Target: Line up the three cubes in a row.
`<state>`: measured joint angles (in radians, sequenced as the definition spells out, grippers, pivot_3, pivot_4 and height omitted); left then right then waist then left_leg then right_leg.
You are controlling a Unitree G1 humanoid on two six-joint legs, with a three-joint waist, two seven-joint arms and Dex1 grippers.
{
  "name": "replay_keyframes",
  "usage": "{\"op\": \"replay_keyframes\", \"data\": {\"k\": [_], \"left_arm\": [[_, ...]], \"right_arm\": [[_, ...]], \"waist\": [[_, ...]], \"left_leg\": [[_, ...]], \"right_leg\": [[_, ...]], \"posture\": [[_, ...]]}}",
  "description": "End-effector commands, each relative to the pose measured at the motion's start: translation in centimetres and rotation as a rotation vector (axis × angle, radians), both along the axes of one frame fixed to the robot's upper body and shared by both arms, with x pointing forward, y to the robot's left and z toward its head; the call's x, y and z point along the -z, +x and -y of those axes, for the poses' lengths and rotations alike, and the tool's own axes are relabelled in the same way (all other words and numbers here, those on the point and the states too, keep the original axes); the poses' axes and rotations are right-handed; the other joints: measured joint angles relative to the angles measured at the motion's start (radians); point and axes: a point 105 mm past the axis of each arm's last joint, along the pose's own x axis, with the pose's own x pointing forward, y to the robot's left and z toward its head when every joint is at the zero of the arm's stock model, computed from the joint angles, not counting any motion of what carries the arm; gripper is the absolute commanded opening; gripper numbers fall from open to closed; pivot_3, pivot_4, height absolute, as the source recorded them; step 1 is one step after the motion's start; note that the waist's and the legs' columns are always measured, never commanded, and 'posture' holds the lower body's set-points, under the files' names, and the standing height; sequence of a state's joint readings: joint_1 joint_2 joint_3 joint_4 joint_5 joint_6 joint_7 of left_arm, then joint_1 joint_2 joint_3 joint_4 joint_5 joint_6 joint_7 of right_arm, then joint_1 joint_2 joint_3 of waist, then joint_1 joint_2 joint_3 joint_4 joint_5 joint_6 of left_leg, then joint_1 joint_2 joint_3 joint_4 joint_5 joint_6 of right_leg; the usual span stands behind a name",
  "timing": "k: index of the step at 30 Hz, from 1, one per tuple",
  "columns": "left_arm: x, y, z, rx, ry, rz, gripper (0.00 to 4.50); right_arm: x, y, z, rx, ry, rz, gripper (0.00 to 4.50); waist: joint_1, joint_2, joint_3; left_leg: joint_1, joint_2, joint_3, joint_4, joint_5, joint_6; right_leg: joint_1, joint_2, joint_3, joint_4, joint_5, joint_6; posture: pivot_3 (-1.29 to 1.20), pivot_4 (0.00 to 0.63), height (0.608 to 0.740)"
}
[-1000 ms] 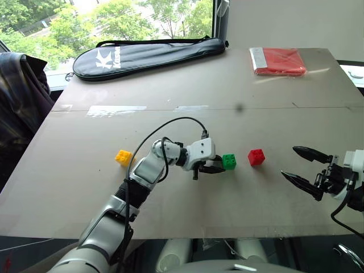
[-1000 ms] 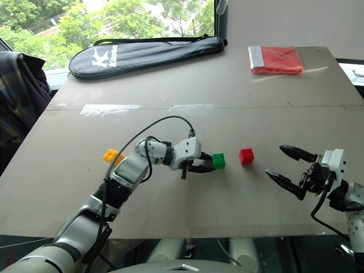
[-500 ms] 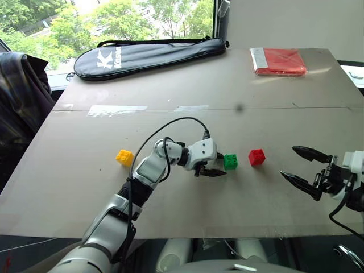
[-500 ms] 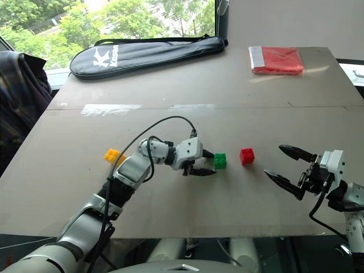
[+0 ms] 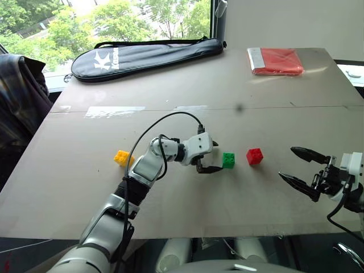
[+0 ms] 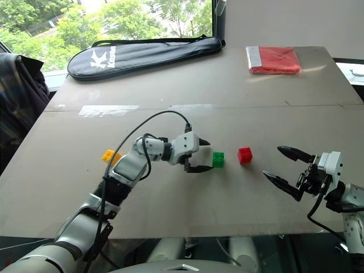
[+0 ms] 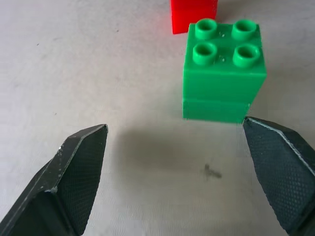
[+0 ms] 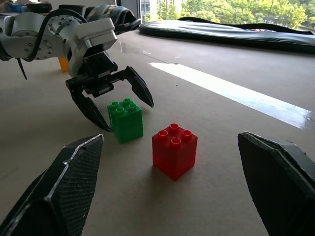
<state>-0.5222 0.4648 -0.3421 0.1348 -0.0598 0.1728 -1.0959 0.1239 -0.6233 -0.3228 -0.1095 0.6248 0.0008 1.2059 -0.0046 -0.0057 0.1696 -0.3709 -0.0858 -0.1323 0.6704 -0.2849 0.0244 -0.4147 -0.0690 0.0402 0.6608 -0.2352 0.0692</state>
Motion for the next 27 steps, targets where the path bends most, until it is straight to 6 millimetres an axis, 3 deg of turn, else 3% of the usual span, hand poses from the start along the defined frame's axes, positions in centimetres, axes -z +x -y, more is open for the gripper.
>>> {"op": "replay_keyframes", "data": {"k": [1, 6, 8, 15, 17, 18, 21, 27], "left_arm": [[-3.6, -1.6, -3.9, -0.039, -0.050, 0.012, 4.46], [-5.9, -5.7, -6.7, -0.118, -0.157, -0.012, 4.46], [-6.7, -6.8, -7.3, -0.225, -0.275, -0.017, 4.46], [-7.9, -6.7, -12.8, -0.899, -0.517, 0.253, 4.46], [-7.6, -7.6, -14.5, -1.096, -0.595, 0.315, 4.46], [-6.7, -8.7, -14.7, -1.138, -0.569, 0.313, 4.46], [-3.8, -11.0, -18.4, -1.318, -0.462, 0.306, 4.46], [-1.5, -10.3, -20.5, -1.277, -0.376, 0.257, 4.46]], "right_arm": [[-1.0, -0.2, -0.7, -0.058, 0.019, 0.020, 4.50], [-1.7, 0.5, -1.9, -0.156, 0.029, 0.025, 4.50], [-2.1, 0.9, -2.4, -0.199, 0.035, 0.027, 4.50], [-3.2, 2.4, -3.8, -0.299, 0.055, 0.041, 4.50], [-3.5, 2.7, -4.1, -0.313, 0.057, 0.044, 4.50], [-3.6, 2.8, -4.2, -0.323, 0.058, 0.046, 4.50], [-4.1, 3.0, -4.9, -0.349, 0.065, 0.047, 4.50], [-4.1, 2.8, -5.4, -0.364, 0.068, 0.041, 4.50]], "waist": [[-0.013, 0.000, 0.000], [-0.009, 0.002, 0.000], [-0.004, 0.002, 0.000], [0.020, 0.000, 0.001], [0.021, 0.000, 0.000], [0.020, 0.000, 0.000], [0.018, -0.001, 0.000], [0.039, -0.001, 0.000]], "left_leg": [[0.000, 0.001, 0.000, 0.000, 0.000, 0.000], [0.000, 0.001, 0.001, -0.001, -0.001, 0.001], [-0.001, 0.001, 0.000, -0.001, -0.003, 0.005], [-0.001, 0.001, -0.002, 0.000, -0.003, 0.004], [-0.001, 0.001, -0.003, 0.000, -0.003, 0.004], [-0.001, 0.001, -0.002, 0.000, -0.003, 0.004], [-0.001, 0.001, 0.002, 0.000, -0.003, 0.004], [-0.006, 0.001, -0.005, 0.002, -0.003, 0.004]], "right_leg": [[0.000, 0.000, 0.000, 0.000, 0.000, 0.000], [-0.001, -0.001, 0.001, -0.001, 0.000, 0.000], [0.000, -0.002, 0.000, -0.003, 0.000, 0.000], [0.001, -0.001, 0.000, -0.003, 0.000, -0.001], [0.001, -0.001, -0.001, -0.003, 0.001, -0.001], [0.001, -0.001, -0.001, -0.003, 0.001, -0.001], [0.001, -0.001, 0.000, -0.005, 0.001, -0.001], [0.001, -0.002, -0.008, -0.005, 0.000, -0.002]], "posture": [[0.00, 0.150, 0.712], [0.00, 0.150, 0.712], [0.00, 0.150, 0.712], [0.00, 0.150, 0.712], [0.00, 0.150, 0.712], [0.00, 0.150, 0.712], [0.00, 0.150, 0.712], [0.00, 0.150, 0.712]]}}
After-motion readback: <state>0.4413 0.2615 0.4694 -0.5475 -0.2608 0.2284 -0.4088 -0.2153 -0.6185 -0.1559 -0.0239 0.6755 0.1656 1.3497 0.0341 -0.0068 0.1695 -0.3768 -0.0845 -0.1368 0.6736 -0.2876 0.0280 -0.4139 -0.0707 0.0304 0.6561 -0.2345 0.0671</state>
